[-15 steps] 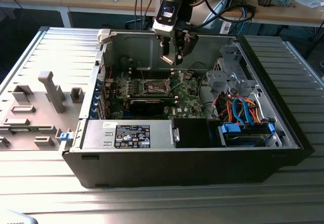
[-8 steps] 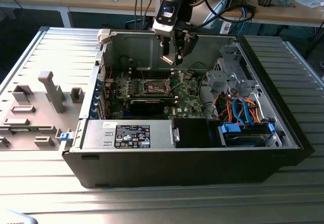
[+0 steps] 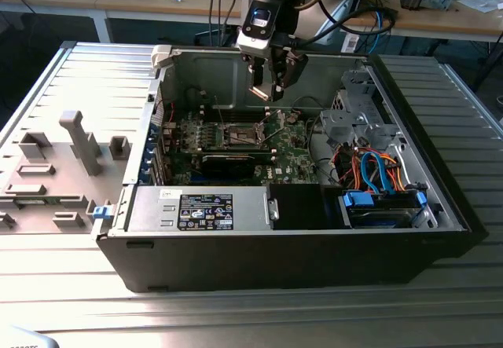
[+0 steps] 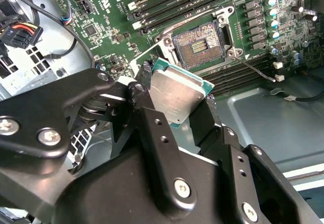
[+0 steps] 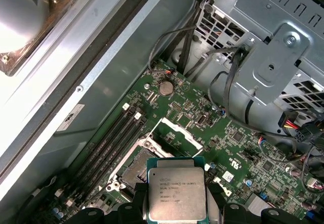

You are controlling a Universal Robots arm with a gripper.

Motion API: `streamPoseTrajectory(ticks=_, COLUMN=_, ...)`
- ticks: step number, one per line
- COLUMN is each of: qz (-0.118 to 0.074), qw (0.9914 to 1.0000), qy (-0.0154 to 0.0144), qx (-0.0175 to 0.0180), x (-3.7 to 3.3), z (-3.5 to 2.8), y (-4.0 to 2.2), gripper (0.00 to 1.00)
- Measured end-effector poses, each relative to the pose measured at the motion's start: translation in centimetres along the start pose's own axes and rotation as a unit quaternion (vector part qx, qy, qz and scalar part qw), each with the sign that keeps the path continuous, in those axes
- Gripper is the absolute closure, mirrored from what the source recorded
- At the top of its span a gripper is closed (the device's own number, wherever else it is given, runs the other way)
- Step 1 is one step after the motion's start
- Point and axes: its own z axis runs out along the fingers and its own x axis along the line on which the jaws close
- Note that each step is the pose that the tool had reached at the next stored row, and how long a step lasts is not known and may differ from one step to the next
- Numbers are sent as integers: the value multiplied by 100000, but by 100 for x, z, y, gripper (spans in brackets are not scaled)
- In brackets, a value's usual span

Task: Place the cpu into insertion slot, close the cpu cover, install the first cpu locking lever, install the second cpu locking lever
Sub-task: 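Place the cpu into insertion slot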

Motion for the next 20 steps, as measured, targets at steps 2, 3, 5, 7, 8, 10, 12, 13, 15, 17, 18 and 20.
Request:
streamPoseTrajectory(ticks=2, qz=90, qw=100000, qy=-5, qx=7, x=0, z=0, y=0, gripper=45)
streamPoseTrajectory(ticks=3, qz=177, qw=100000, qy=-7, qx=6, x=0, z=1, y=0, gripper=45)
streamPoseTrajectory(ticks=5, qz=664, qw=99998, qy=-31, qx=19, x=0, z=3, y=0, gripper=45)
streamPoseTrajectory(ticks=7, qz=1037, qw=99995, qy=-45, qx=31, x=0, z=4, y=0, gripper=45)
streamPoseTrajectory(ticks=8, qz=1326, qw=99991, qy=-54, qx=37, x=0, z=6, y=0, gripper=45)
streamPoseTrajectory(ticks=10, qz=1613, qw=99987, qy=-69, qx=48, x=0, z=7, y=0, gripper=45)
streamPoseTrajectory(ticks=12, qz=2240, qw=99975, qy=-88, qx=58, x=0, z=9, y=0, gripper=45)
streamPoseTrajectory(ticks=13, qz=2384, qw=99972, qy=-92, qx=59, x=0, z=10, y=0, gripper=45)
streamPoseTrajectory(ticks=15, qz=2809, qw=99960, qy=-104, qx=66, x=0, z=11, y=0, gripper=45)
streamPoseTrajectory(ticks=17, qz=3184, qw=99949, qy=-115, qx=74, x=0, z=12, y=0, gripper=45)
streamPoseTrajectory(ticks=18, qz=3355, qw=99944, qy=-118, qx=74, x=0, z=13, y=0, gripper=45)
streamPoseTrajectory(ticks=20, qz=3705, qw=99931, qy=-126, qx=80, x=0, z=14, y=0, gripper=45)
